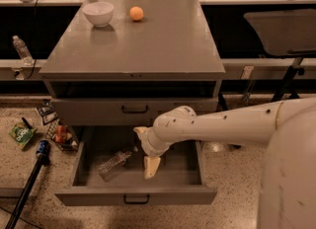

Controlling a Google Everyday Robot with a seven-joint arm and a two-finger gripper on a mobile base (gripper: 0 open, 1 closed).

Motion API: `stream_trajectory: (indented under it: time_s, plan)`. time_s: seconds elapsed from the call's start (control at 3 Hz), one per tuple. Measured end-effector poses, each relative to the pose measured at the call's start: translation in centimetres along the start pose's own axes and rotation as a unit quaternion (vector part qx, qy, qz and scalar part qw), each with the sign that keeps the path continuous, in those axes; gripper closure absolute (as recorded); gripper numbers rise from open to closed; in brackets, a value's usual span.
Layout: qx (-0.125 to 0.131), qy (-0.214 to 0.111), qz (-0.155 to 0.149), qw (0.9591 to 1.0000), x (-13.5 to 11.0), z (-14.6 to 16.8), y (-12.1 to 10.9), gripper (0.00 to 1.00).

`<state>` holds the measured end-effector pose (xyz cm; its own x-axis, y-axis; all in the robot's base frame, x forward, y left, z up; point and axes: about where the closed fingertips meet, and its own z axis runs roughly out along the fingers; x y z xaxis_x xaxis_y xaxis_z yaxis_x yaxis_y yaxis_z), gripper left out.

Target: Pick water bottle from middle drawer and place on counter

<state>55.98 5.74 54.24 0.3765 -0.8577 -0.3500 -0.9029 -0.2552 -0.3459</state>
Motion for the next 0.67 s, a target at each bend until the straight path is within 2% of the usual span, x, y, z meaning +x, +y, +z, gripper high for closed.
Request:
stream_trajectory:
  time_s: [0.33,0.67]
  plan:
    - [0.011,-0.001,-0.015,0.9998,1.1,4.5,-1.3,0.0]
    - [0.02,-0.013,-0.051,0.9984,0.5,8.0,-3.3,0.0]
